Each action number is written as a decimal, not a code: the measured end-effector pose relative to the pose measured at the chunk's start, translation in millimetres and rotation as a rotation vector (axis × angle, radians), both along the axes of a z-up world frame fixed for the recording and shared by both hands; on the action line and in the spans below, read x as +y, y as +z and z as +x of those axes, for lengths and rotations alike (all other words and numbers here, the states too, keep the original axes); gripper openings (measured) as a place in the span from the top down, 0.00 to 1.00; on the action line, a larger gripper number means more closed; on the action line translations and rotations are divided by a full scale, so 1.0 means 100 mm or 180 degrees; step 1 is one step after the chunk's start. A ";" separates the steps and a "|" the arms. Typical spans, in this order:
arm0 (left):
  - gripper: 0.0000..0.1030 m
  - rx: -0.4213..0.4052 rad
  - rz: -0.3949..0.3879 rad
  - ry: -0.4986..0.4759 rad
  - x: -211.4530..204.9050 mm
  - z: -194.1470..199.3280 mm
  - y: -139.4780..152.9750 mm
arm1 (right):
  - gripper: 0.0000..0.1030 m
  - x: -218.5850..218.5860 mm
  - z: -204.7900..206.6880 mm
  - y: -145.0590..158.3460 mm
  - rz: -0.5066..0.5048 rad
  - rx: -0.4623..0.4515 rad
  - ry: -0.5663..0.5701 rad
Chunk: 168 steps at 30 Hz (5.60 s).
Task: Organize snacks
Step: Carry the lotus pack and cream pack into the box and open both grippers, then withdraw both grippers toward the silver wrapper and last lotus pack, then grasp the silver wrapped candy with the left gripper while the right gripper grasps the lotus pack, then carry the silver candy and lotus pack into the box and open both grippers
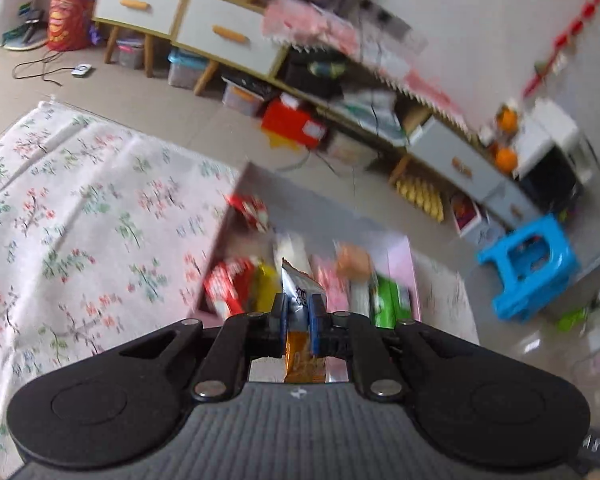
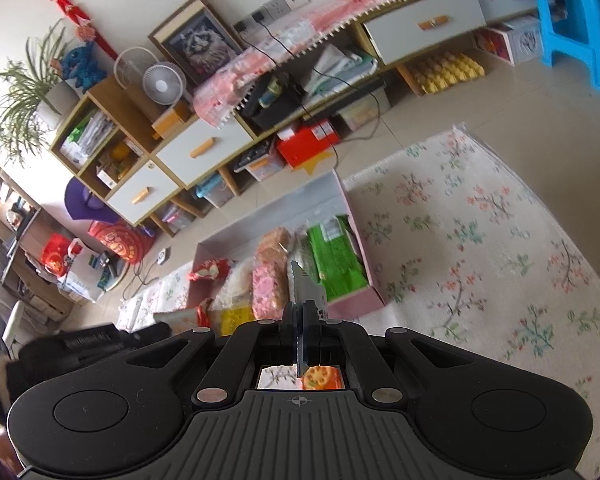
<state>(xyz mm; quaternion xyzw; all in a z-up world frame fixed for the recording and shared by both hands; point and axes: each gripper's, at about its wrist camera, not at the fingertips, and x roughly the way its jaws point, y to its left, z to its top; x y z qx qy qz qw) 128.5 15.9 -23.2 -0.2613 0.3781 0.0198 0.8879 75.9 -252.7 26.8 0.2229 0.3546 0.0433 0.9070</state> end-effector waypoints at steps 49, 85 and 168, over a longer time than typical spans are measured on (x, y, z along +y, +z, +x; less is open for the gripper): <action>0.23 0.0219 0.0373 -0.0049 -0.04 -0.15 0.40 | 0.38 0.51 0.39 0.38 0.0396 0.0318 -0.0261; 0.32 0.1261 0.0880 -0.0217 -0.98 -0.43 -0.79 | 0.18 0.57 0.13 -0.18 -0.0951 0.0672 -0.0050; 0.72 0.0170 0.0652 0.0004 -0.07 -0.27 -0.04 | 0.58 0.29 0.43 -0.16 -0.0432 0.0453 -0.0098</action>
